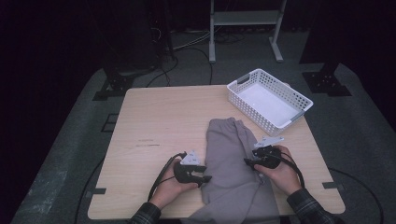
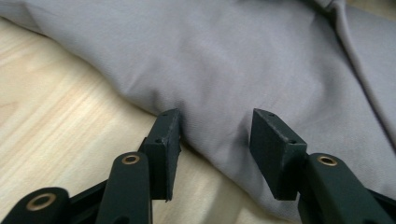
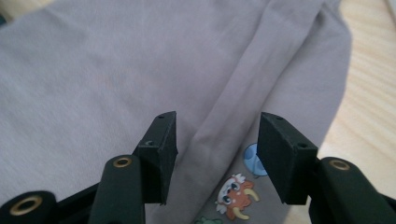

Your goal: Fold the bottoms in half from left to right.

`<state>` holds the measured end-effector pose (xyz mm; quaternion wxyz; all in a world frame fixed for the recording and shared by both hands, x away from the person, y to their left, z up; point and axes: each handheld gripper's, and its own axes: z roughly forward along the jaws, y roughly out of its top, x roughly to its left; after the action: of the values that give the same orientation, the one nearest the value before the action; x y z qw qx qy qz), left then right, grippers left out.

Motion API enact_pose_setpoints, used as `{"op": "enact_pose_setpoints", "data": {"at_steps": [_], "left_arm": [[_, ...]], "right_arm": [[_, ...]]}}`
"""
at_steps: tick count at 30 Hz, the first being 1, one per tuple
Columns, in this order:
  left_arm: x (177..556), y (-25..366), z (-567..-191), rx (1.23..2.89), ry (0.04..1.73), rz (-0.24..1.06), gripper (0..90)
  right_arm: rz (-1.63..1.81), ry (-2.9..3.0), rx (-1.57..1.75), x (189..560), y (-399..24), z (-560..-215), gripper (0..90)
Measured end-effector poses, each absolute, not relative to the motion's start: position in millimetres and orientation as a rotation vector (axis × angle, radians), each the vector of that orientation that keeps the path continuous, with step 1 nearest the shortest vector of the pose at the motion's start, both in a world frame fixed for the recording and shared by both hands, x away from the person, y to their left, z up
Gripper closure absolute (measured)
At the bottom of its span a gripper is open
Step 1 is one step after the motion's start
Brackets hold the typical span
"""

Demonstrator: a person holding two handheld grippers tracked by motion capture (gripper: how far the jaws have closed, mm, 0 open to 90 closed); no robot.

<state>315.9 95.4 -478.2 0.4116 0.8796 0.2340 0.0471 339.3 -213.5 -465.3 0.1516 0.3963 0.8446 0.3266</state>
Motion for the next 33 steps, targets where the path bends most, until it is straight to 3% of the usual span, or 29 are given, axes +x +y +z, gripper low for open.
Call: {"op": "enact_pose_setpoints", "data": {"at_steps": [5, 7, 10, 16, 24, 33], "left_arm": [[314.4, 95.1, -478.2, 2.222, 0.583, 0.152, 54.2], [314.4, 95.4, -478.3, 2.221, 0.583, 0.153, 54.6], [314.2, 95.7, -478.7, 2.211, 0.593, 0.152, 55.3], [314.8, 98.0, -478.4, 2.216, 0.600, 0.167, 56.2], [315.1, 99.1, -478.3, 2.220, 0.605, 0.176, 56.1], [315.2, 98.2, -478.0, 2.207, 0.632, 0.143, 52.6]], "right_arm": [[0.856, 2.407, 1.133, 335.4, -214.2, -463.9, 78.2], [0.852, 2.398, 1.170, 333.7, -220.8, -459.8, 85.8], [0.868, 2.384, 1.210, 332.1, -232.6, -456.4, 89.0], [0.834, 2.396, 1.271, 331.3, -244.6, -461.2, 88.5], [0.865, 2.282, 1.271, 344.3, -247.4, -451.4, 68.2], [0.946, 2.260, 1.204, 377.4, -236.2, -446.9, 57.3]]}}
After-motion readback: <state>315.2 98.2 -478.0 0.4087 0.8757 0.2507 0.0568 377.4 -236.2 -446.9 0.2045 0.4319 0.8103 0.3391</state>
